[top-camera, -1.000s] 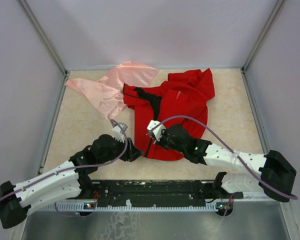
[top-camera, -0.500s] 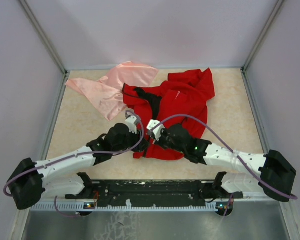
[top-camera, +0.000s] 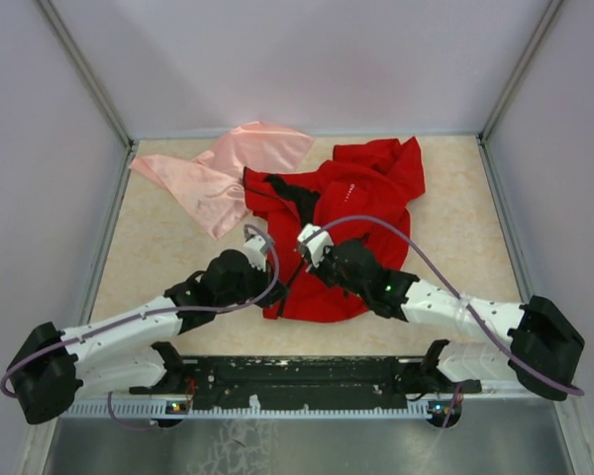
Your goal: Zip up the jacket
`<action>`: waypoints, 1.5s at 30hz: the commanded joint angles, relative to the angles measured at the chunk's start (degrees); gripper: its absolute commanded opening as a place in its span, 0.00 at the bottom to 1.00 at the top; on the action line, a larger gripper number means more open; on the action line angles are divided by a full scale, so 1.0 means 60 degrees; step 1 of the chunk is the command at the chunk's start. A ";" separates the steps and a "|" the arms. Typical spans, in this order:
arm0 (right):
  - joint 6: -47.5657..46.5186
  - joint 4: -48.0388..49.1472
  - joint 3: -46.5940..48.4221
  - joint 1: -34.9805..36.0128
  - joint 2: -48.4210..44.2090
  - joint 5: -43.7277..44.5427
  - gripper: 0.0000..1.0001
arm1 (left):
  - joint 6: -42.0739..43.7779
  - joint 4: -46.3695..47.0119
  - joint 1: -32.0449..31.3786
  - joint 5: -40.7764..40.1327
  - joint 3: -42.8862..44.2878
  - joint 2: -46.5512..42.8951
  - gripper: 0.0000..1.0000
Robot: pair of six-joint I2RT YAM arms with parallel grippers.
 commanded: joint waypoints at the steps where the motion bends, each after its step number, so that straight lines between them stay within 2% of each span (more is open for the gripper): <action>1: 0.0401 0.0367 0.0605 -0.1132 -0.0454 0.1750 0.00 | -0.0408 -0.1176 0.0005 0.0292 -0.0766 -0.0514 0.00; 7: 0.0524 0.0270 0.0436 -0.1717 -0.1200 0.1772 0.00 | -0.1541 -0.1549 0.0008 -0.0959 -0.1470 -0.1277 0.00; 11: 0.0543 0.0132 0.0381 -0.1707 -0.1308 0.0978 0.00 | -0.1428 -0.1751 0.0024 -0.1380 -0.1265 -0.1644 0.00; 15: 0.0725 0.0098 0.0243 -0.1658 -0.1384 0.0192 0.00 | -0.1040 -0.1783 0.0015 -0.1211 -0.0798 -0.1751 0.16; 20: 0.0528 0.0090 0.0081 -0.1139 -0.1562 -0.0116 0.00 | -0.0697 -0.1790 0.0019 -0.1430 0.0006 -0.1947 0.49; 22: 0.0428 0.0024 0.0071 -0.0912 -0.1615 -0.0249 0.00 | -0.0475 -0.1713 0.0017 -0.1517 0.0366 -0.1994 0.58; 25: 0.0391 -0.0033 0.0083 -0.0645 -0.1642 -0.0388 0.00 | -0.0089 -0.1191 0.0015 -0.1600 0.0790 -0.1856 0.66; 28: 0.0431 -0.0003 0.0084 -0.0533 -0.1643 -0.0569 0.00 | 0.0230 -0.0417 0.0015 -0.1568 0.1281 -0.1217 0.68; 34: 0.0522 0.0149 0.0136 -0.0436 -0.1515 -0.0815 0.00 | 0.0603 0.0425 0.0020 -0.1417 0.2309 0.0841 0.68; 37: 0.0552 0.0248 0.0128 -0.0425 -0.1461 -0.0923 0.00 | 0.0673 0.0752 0.0019 -0.1087 0.2556 0.1407 0.65; 39: 0.0552 0.0314 0.0105 -0.0424 -0.1436 -0.0919 0.00 | 0.0643 0.0749 0.0019 -0.0978 0.2626 0.1668 0.60; 40: 0.0552 0.0348 0.0109 -0.0425 -0.1411 -0.0879 0.00 | 0.0615 0.0749 0.0015 -0.0912 0.2612 0.1742 0.56; 42: 0.0548 0.0424 0.0101 -0.0424 -0.1391 -0.0714 0.00 | 0.0602 0.0770 0.0026 -0.0742 0.2516 0.1820 0.41; 45: 0.0521 0.0551 0.0123 -0.0424 -0.1308 -0.0331 0.00 | 0.0600 0.0801 0.0027 -0.0523 0.2273 0.1765 0.15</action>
